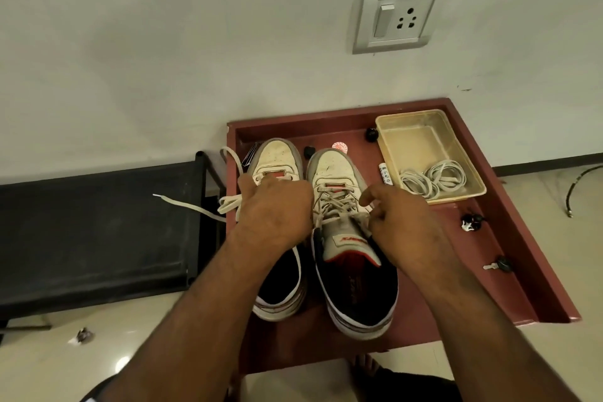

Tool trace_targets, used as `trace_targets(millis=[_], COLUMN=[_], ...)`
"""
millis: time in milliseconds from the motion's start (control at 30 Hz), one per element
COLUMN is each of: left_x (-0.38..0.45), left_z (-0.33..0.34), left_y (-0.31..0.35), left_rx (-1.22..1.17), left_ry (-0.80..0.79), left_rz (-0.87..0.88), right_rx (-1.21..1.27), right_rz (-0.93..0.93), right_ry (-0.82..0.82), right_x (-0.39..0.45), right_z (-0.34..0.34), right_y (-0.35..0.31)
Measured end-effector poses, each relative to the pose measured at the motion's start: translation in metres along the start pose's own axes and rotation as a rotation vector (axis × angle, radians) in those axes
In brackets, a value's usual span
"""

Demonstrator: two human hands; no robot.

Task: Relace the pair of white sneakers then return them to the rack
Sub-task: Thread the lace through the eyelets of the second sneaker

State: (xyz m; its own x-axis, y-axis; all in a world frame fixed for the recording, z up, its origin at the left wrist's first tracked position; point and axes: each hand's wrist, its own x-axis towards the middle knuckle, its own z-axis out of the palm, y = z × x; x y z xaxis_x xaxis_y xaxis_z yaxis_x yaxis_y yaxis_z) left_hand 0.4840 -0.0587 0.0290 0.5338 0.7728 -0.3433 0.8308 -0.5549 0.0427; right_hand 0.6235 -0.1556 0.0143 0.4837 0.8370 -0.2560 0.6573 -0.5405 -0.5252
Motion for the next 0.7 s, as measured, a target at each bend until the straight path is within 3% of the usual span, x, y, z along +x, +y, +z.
trace_targets(millis=[100, 200, 233, 300, 367, 400, 467, 533, 600, 700], left_x=[-0.001, 0.002, 0.003, 0.000, -0.009, -0.014, -0.025, -0.031, -0.032, -0.033], left_z=[0.002, 0.004, 0.003, -0.008, -0.028, -0.039, -0.058, -0.068, -0.070, -0.069], left_y=[0.003, 0.003, 0.003, 0.005, 0.008, 0.006, 0.000, -0.006, -0.011, -0.023], left_rx=[0.072, -0.051, -0.199, -0.759, -1.322, -1.461, -1.421, -1.167, -0.986, -0.981], left_ry=[-0.057, 0.008, 0.052, 0.109, 0.139, 0.169, 0.212, 0.168, 0.043, -0.085], left_rz=[0.013, 0.011, 0.015, 0.044, 0.144, 0.206, 0.317, 0.422, 0.500, 0.497], right_rx=[0.028, 0.046, 0.052, 0.119, 0.320, 0.443, 0.639, 0.723, 0.656, 0.623], right_rz=[-0.074, -0.126, -0.130, -0.104, -0.050, -0.037, -0.084, -0.213, -0.354, -0.437], right_ry=[-0.029, -0.035, -0.034, -0.027, 0.035, 0.084, 0.151, 0.124, 0.047, -0.041], right_x=[0.001, 0.003, 0.003, 0.006, 0.011, 0.013, 0.013, 0.009, 0.006, 0.004], right_z=[-0.001, -0.001, 0.001, 0.004, 0.003, 0.001, -0.010, -0.017, -0.018, -0.013], right_y=[-0.001, 0.002, 0.004, 0.005, 0.003, 0.001, 0.000, -0.003, -0.009, -0.015])
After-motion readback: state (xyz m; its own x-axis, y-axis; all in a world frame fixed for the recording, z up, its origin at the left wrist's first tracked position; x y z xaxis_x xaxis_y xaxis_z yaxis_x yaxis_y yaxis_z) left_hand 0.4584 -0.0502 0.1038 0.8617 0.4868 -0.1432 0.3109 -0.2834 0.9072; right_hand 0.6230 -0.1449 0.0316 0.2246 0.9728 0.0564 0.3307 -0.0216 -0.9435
